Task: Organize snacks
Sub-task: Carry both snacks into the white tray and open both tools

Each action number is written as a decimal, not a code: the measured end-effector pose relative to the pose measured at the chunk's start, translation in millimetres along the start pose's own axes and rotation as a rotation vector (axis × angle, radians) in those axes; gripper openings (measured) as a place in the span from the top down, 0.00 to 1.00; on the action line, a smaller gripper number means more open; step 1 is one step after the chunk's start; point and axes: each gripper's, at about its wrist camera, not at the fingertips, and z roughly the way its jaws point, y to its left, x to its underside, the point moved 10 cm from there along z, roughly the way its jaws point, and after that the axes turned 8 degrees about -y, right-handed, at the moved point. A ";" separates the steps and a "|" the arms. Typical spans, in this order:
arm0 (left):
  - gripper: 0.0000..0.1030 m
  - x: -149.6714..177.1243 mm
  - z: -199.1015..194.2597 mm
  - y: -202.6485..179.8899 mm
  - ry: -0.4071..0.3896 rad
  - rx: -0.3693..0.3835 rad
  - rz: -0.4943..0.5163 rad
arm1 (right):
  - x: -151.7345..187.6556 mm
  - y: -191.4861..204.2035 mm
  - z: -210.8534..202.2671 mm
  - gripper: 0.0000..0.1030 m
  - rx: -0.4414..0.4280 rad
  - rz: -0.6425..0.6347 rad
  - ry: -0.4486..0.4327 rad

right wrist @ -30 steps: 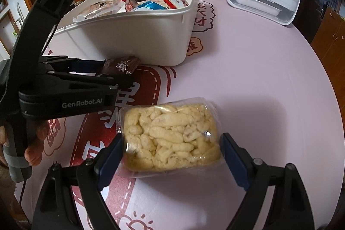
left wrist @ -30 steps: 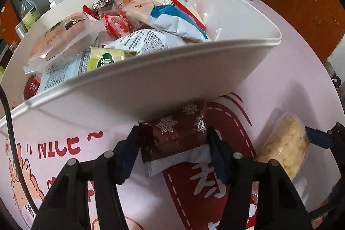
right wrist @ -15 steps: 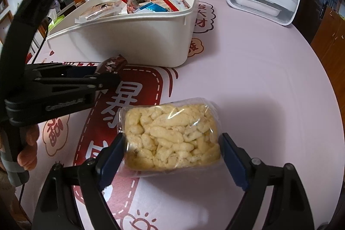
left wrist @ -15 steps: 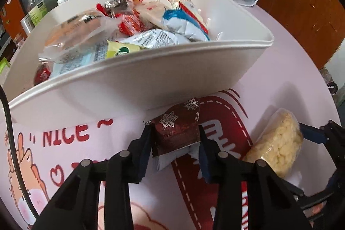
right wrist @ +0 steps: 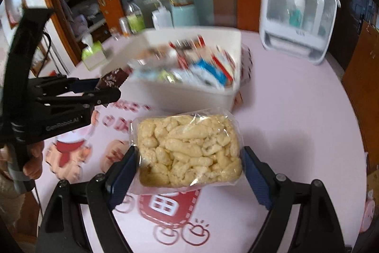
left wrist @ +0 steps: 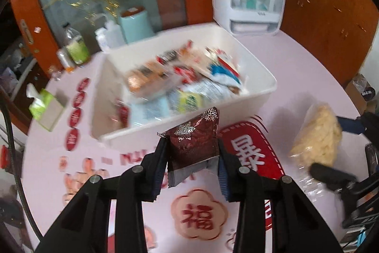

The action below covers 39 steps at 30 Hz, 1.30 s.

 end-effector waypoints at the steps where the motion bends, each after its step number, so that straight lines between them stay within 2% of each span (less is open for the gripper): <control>1: 0.64 -5.7 -6.8 7.7 -0.005 -0.013 0.002 | -9.9 4.0 -6.0 0.17 -0.005 -0.005 -0.014; 5: 0.64 -35.7 -43.1 46.2 -0.042 -0.103 0.035 | -58.5 22.0 -31.1 0.17 -0.022 -0.024 -0.086; 11: 0.64 -93.6 -81.6 91.0 -0.098 -0.189 0.035 | -136.7 42.1 -58.7 0.17 -0.007 -0.066 -0.184; 15: 0.64 -135.2 -93.6 113.0 -0.134 -0.245 0.050 | -186.1 45.7 -65.1 0.17 -0.004 -0.060 -0.229; 19: 0.64 -175.0 -91.6 127.6 -0.158 -0.255 0.035 | -217.3 44.0 -51.7 0.17 0.026 -0.060 -0.238; 21: 0.63 -190.0 -79.0 133.0 -0.153 -0.261 0.027 | -225.2 40.5 -34.2 0.17 0.031 -0.047 -0.221; 25: 0.63 -197.1 -33.1 134.5 -0.100 -0.251 0.015 | -225.7 31.6 5.9 0.17 0.050 -0.025 -0.173; 33: 0.63 -163.1 91.0 132.8 0.069 -0.189 -0.036 | -194.9 8.9 89.9 0.17 0.073 0.002 -0.037; 39: 0.63 -135.3 150.9 129.4 0.142 -0.148 -0.091 | -171.5 -5.6 132.3 0.17 0.072 0.019 0.036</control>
